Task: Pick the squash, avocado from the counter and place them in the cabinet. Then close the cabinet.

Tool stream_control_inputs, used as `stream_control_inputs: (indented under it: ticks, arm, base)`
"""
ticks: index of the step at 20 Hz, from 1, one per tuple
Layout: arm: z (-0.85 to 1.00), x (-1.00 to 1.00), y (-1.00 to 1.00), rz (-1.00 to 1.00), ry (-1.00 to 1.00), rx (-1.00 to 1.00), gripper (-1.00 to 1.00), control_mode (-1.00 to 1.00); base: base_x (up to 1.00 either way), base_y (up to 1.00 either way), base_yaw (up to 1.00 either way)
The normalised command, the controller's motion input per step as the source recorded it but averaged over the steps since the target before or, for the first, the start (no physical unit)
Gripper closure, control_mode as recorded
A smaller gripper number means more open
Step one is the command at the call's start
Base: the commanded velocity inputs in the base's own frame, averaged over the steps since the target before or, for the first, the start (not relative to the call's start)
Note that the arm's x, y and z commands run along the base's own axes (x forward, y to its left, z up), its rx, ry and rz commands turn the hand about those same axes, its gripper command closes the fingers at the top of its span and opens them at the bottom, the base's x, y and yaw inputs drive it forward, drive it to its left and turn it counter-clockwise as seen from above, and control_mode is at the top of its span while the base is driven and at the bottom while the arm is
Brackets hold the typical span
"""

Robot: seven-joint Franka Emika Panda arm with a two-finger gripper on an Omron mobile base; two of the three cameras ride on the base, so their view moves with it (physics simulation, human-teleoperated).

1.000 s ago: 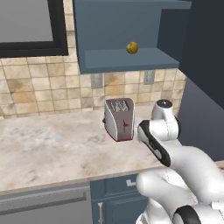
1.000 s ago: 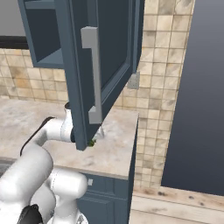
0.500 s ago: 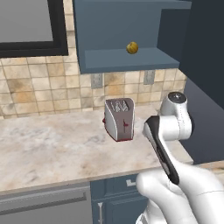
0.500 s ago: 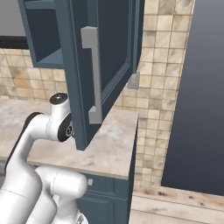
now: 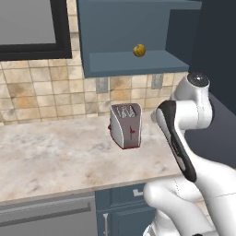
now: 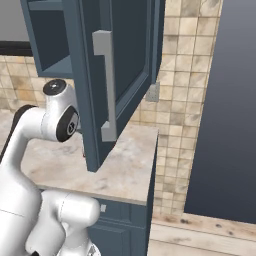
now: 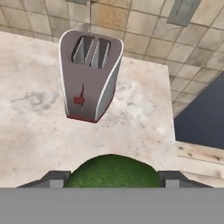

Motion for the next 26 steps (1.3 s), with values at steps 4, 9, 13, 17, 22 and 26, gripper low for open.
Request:
stream_control_inputs:
  ticks: [4,9,13,17,22,26]
  arm:
    - [1.00,0.14,0.31,0.00,-0.29,0.10,1.00,-1.00]
    - [1.00,0.25,0.36,0.00,-0.34,0.09,1.00,-1.00]
    - [1.00,0.35,0.36,0.00,-0.31,0.09,1.00,-1.00]
    - [0.78,0.85,0.43,0.00,-0.12,0.08,1.00,-1.00]
    - [0.44,0.99,0.25,0.00,-0.02,0.06,1.00,-1.00]
    - [-0.02,1.00,0.04,0.00,0.14,0.00,1.00,-1.00]
  base:
    - [0.00,0.00,0.00]
    - [0.00,0.00,0.00]
    - [0.00,0.00,0.00]
    - [0.00,0.00,0.00]
    - [0.00,0.00,0.00]
    - [0.00,0.00,0.00]
